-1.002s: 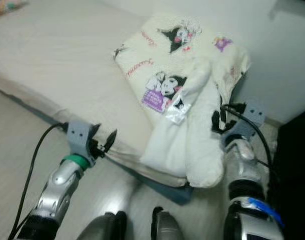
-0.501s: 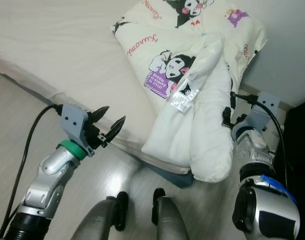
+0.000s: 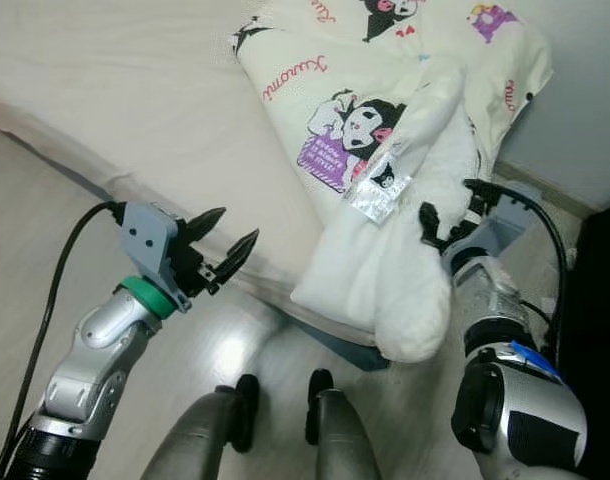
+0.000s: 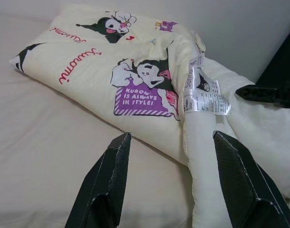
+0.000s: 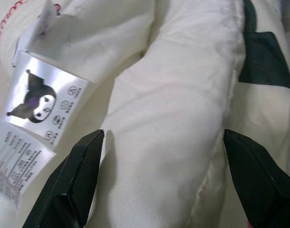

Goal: Clean up the room

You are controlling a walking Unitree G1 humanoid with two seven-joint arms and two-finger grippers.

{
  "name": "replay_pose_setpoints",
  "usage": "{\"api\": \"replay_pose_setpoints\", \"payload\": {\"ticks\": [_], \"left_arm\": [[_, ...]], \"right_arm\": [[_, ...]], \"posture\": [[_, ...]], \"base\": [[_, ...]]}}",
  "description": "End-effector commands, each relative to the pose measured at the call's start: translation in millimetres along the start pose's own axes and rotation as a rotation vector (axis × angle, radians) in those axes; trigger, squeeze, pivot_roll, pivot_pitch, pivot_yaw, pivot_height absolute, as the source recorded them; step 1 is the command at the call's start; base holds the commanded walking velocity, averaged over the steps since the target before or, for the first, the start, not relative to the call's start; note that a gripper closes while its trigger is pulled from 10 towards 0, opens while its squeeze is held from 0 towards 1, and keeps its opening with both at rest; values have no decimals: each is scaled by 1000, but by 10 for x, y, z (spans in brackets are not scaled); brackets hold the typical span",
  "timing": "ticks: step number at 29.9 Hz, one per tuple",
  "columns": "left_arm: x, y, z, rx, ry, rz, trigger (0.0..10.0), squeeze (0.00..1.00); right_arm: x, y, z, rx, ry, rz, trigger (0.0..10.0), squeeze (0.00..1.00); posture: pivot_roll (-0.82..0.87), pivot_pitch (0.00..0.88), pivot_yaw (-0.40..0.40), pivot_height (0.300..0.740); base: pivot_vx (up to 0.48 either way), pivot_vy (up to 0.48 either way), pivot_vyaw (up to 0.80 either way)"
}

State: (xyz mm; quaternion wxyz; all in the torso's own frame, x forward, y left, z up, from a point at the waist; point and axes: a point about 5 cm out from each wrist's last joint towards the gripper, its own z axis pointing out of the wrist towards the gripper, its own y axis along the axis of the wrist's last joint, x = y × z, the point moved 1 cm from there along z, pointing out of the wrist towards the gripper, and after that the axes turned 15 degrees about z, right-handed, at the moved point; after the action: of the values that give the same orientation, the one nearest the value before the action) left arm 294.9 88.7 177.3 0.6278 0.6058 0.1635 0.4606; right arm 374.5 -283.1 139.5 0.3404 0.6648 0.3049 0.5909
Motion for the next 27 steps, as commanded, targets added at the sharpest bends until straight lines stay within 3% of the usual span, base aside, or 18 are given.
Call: {"api": "replay_pose_setpoints", "payload": {"ticks": [1, 2, 7, 10, 16, 17, 19, 20, 21, 27], "left_arm": [[-63, -40, -35, 20, -23, -17, 10000, 0], [-75, -38, -26, 20, -30, -16, 10000, 0], [-91, -29, -17, 18, -36, -18, 10000, 0], [-117, -30, -24, 19, -41, -34, 10000, 0], [-150, -56, -19, 28, -51, -44, 10000, 0], [-148, -54, -17, 28, -52, -42, 10000, 0], [-145, -53, -15, 28, -53, -40, 10000, 0], [-140, -54, -15, 29, -52, -39, 10000, 0], [-133, -57, -17, 31, -50, -38, 10000, 0], [-124, -59, -31, 37, -46, -36, 10000, 0]], "right_arm": [[-85, -125, -45, 41, -27, -17, 6392, 0], [-99, -123, -49, 42, -41, -47, 10000, 0], [-111, -82, -48, 30, -64, -147, 10000, 0], [-79, 133, -30, -106, -102, -158, 10000, 0], [-79, -117, -42, 11, -80, -177, 10000, 0], [-69, -152, -42, 24, -70, -165, 9373, 0], [-61, -172, -41, 32, -63, -156, 9373, 0], [-50, -187, -39, 36, -57, -150, 3020, 0], [-41, -198, -37, 39, -52, -145, 353, 0], [-4, -235, -31, 47, -29, -140, 0, 0]], "posture": [[128, 375, 94, 735], [126, 374, 92, 735], [124, 371, 85, 735], [116, 370, 86, 735], [116, 373, 91, 735], [119, 374, 90, 735], [119, 374, 90, 735], [120, 374, 90, 735], [120, 373, 90, 735], [120, 371, 88, 735]], "base": [[0, 0, 0], [0, 0, 0], [0, 0, 0], [0, 0, 0], [0, 0, 0], [0, 0, 0], [0, 0, 0], [0, 0, 0], [0, 0, 0], [0, 0, 0]]}}
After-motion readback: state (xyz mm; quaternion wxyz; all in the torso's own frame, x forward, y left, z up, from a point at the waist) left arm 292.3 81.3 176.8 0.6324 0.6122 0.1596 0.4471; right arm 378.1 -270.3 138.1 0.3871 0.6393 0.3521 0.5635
